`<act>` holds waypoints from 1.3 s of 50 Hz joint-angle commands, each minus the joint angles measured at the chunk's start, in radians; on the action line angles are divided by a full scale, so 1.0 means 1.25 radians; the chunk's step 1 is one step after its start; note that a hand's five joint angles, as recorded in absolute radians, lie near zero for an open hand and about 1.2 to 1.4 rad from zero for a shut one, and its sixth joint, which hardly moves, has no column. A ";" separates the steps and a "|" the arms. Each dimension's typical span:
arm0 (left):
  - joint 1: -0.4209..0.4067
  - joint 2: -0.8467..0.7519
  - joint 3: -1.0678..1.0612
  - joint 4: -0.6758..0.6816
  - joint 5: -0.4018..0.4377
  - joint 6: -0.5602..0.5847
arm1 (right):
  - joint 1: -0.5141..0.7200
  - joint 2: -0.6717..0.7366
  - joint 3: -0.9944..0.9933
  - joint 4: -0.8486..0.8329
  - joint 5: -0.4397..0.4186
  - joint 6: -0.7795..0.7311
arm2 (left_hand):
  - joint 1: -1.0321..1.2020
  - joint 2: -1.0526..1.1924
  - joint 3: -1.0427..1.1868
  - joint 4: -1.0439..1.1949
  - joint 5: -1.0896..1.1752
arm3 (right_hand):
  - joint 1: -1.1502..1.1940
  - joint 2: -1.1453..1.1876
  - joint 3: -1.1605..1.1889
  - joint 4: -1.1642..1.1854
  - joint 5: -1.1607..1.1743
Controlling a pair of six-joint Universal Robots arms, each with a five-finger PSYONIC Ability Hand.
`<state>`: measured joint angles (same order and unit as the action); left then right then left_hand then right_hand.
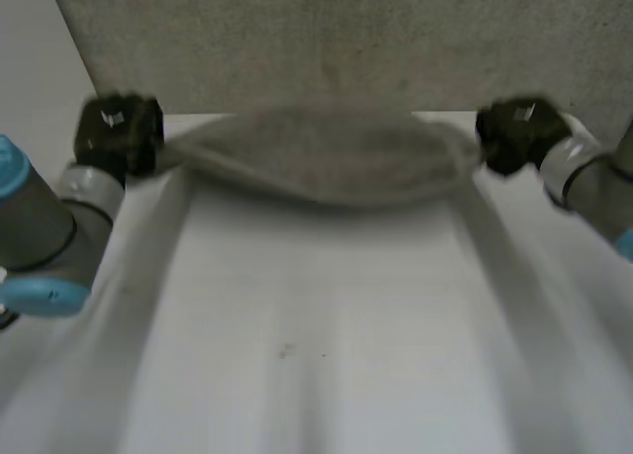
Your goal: Fold the towel.
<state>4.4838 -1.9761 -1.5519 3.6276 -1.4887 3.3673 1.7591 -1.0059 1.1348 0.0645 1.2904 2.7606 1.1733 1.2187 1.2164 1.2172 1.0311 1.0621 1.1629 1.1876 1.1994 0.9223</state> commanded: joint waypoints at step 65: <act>0.027 -0.051 -0.204 -0.145 -0.001 0.177 | -0.120 -0.030 0.218 0.058 -0.010 -0.103 | 0.178 0.142 0.144 0.143 0.153 | 0.267 0.187 0.167 0.157 0.240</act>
<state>4.5161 -2.0482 -1.8011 3.4535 -1.4850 3.5894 1.6098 -1.0380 1.4034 0.1359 1.2803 2.6376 0.9676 0.9476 0.9467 0.9473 0.7674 1.0621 1.1629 1.1876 1.1996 0.9223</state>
